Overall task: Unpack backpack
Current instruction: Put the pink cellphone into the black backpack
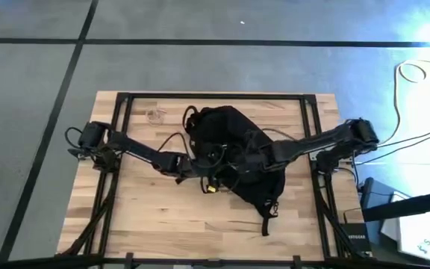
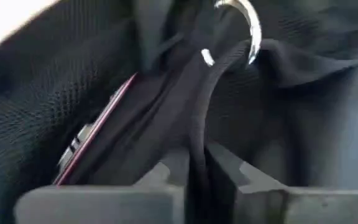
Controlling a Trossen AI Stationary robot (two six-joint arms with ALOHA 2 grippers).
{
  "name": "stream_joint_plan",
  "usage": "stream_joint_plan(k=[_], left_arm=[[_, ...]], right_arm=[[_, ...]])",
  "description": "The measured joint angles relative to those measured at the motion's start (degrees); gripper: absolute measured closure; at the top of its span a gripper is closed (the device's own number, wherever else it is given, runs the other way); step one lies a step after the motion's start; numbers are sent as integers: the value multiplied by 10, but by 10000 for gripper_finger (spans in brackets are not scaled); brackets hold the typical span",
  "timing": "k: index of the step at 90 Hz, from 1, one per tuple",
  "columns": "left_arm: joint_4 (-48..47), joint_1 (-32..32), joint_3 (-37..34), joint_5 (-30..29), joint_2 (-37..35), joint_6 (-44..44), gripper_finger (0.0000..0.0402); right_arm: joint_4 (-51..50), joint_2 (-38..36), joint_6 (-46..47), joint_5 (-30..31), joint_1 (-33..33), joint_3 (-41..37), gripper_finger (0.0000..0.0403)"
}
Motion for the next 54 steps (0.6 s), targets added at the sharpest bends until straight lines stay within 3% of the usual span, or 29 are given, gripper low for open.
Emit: stream_joint_plan(k=[27, 44, 54], left_arm=[[-78, 0, 0, -4, -52, -53, 21], [-94, 0, 0, -7, -111, -46, 21], [-98, 0, 0, -10, -130, -38, 21]], right_arm=[[-10, -125, -4, 6, 0, 16, 397], [-6, -187, -47, 69, -3, 55, 400], [7, -203, -56, 75, -8, 88, 401]])
